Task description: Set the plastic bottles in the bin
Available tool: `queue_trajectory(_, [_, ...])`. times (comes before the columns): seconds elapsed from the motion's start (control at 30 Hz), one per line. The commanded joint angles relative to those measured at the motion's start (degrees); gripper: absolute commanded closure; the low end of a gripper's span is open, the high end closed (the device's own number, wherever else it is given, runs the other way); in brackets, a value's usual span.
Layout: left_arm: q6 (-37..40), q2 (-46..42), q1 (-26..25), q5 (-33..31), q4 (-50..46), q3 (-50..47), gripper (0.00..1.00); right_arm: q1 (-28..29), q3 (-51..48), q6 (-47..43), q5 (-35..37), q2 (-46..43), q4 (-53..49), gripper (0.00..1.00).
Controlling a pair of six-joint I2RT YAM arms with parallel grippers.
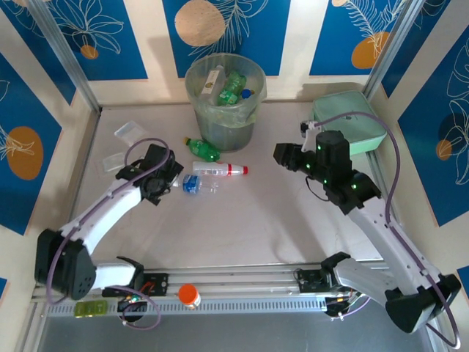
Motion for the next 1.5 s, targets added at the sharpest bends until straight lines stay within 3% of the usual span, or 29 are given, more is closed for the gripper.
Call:
queue_trajectory(0.0, [-5.3, 5.5, 2.2, 4.4, 3.3, 1.1, 0.01, -0.4, -2.4, 1.3, -1.9, -4.0, 0.8, 0.58])
queue_trajectory(0.2, [-9.0, 12.9, 4.9, 3.1, 8.9, 1.6, 0.01, -0.4, -6.1, 1.2, -2.2, -7.6, -0.5, 0.58])
queue_trajectory(0.4, [-11.9, 18.9, 5.4, 10.1, 13.1, 1.7, 0.05, -0.4, -8.4, 1.0, -1.6, -7.9, -1.0, 0.57])
queue_trajectory(0.6, [-14.6, 20.0, 5.3, 12.0, 16.1, -1.4, 0.17, -0.6, -8.7, 0.6, -0.7, -7.9, -0.6, 0.57])
queue_trajectory(0.87, [-13.9, 22.5, 5.3, 12.5, 18.3, -0.8, 0.42, -0.4, -8.9, 1.4, -1.2, -6.9, -0.1, 0.57])
queue_trajectory(1.2, [-5.6, 13.5, 6.0, 7.2, 8.4, 2.0, 0.68, 2.2, -7.7, 2.1, -3.2, -6.2, -1.3, 0.57])
queue_trajectory(1.37, [3.3, 4.4, 5.8, 7.0, 8.0, 2.1, 0.69, 6.8, -6.9, 1.3, -2.3, -4.0, -1.9, 0.57])
queue_trajectory(1.47, [8.8, -1.7, 5.7, 10.0, 12.6, 0.8, 0.69, 9.6, -6.3, 0.2, -4.2, -2.2, 0.1, 0.5])
